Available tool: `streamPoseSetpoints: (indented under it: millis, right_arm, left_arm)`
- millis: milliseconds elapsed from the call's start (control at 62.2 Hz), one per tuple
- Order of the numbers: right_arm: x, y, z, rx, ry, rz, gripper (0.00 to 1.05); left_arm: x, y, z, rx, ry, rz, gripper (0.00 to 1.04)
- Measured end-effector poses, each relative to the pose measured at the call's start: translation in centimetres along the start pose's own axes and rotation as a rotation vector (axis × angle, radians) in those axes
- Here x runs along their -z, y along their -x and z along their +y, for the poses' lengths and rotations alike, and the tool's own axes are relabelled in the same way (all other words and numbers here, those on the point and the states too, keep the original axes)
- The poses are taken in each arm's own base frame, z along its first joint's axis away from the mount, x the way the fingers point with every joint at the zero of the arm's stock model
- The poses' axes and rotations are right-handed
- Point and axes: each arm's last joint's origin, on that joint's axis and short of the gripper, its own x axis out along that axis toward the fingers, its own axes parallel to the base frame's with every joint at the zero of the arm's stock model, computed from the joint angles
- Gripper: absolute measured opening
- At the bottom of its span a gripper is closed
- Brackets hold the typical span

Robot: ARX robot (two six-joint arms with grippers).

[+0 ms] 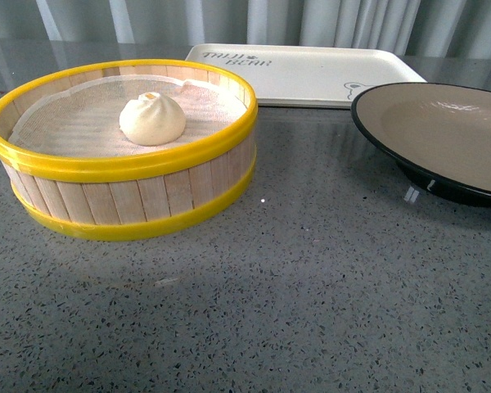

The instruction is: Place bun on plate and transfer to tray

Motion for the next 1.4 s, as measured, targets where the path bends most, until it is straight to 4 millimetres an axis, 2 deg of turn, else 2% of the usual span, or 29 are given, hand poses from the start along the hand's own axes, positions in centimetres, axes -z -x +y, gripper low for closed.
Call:
streamPoseSetpoints:
  millis: [145, 273, 305, 450, 627, 787, 884, 964, 1157, 1318, 1398]
  right_arm:
    - [0.0, 0.0, 0.0, 0.000, 0.000, 0.000, 0.96]
    - [0.0, 0.0, 0.0, 0.000, 0.000, -0.001, 0.96]
    - [0.0, 0.0, 0.0, 0.000, 0.000, 0.000, 0.96]
    - [0.0, 0.0, 0.0, 0.000, 0.000, -0.001, 0.96]
    - [0.0, 0.0, 0.0, 0.000, 0.000, -0.001, 0.96]
    - [0.0, 0.0, 0.0, 0.000, 0.000, -0.001, 0.96]
    - [0.0, 0.0, 0.0, 0.000, 0.000, -0.001, 0.96]
    - [0.0, 0.0, 0.0, 0.000, 0.000, -0.001, 0.96]
    - [0.0, 0.0, 0.0, 0.000, 0.000, -0.001, 0.96]
    - [0.0, 0.0, 0.0, 0.000, 0.000, -0.001, 0.96]
    - [0.0, 0.0, 0.0, 0.000, 0.000, -0.001, 0.96]
  left_arm:
    - [0.1, 0.0, 0.0, -0.011, 0.008, 0.022, 0.98]
    - [0.3, -0.3, 0.3, -0.162, 0.205, 0.483, 0.98]
    - [0.5, -0.3, 0.4, -0.179, 0.246, 0.521, 0.98]
    - [-0.6, -0.4, 1.0, -0.215, 0.360, 0.472, 0.98]
    - [-1.9, -1.2, 0.9, -0.215, 0.360, 0.415, 0.98]
    - [-5.2, -4.4, -1.3, -0.114, 0.243, 0.336, 0.98]
    - [-8.5, -7.9, -4.0, 0.002, 0.157, 0.286, 0.98]
    - [-10.0, -10.4, -6.2, 0.068, 0.085, 0.289, 0.98]
    - [-11.6, -15.3, -10.7, 0.165, -0.028, 0.356, 0.98]
    - [-11.1, -18.5, -13.4, 0.172, -0.095, 0.440, 0.98]
    - [-10.7, -19.6, -13.9, 0.167, -0.120, 0.462, 0.98]
